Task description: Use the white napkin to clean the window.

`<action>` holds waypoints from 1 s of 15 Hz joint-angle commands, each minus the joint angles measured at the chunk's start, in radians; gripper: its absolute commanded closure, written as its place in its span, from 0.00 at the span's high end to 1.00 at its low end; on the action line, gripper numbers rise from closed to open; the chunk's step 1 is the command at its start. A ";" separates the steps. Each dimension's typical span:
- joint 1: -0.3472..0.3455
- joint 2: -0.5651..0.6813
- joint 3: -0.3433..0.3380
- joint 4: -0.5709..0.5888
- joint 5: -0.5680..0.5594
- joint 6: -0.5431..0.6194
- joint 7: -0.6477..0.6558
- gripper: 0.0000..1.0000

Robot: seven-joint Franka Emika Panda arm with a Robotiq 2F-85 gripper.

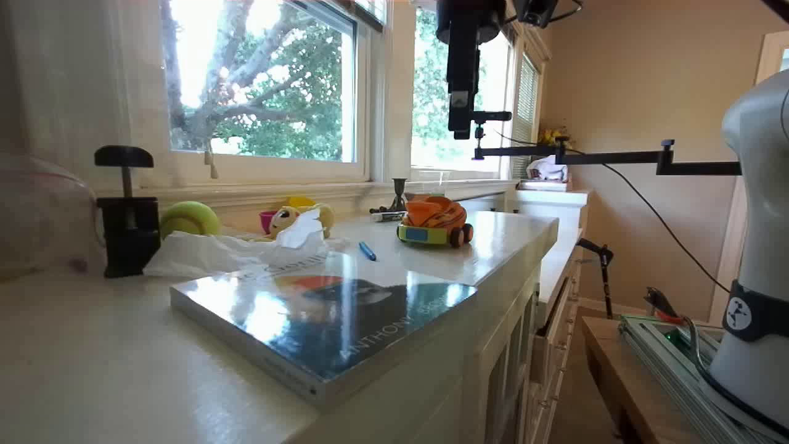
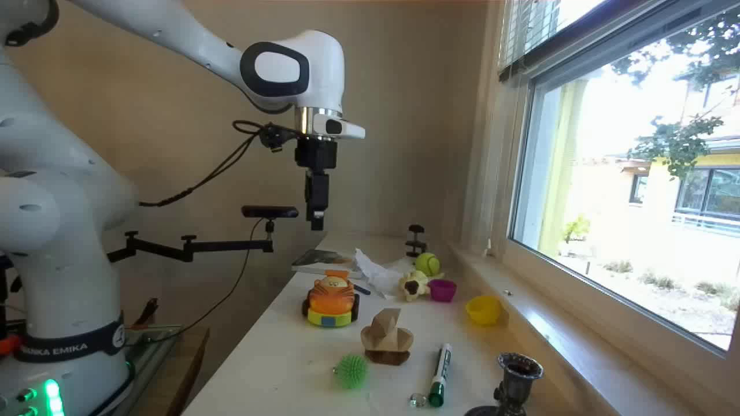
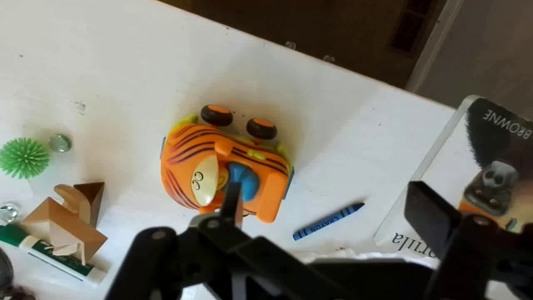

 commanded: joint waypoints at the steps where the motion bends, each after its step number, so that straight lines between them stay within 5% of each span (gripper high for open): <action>1: 0.011 0.001 -0.009 0.002 -0.006 -0.002 0.005 1.00; 8: 0.011 0.001 -0.009 0.002 -0.006 -0.002 0.005 1.00; 15: 0.002 0.061 -0.075 0.065 -0.057 0.115 -0.151 1.00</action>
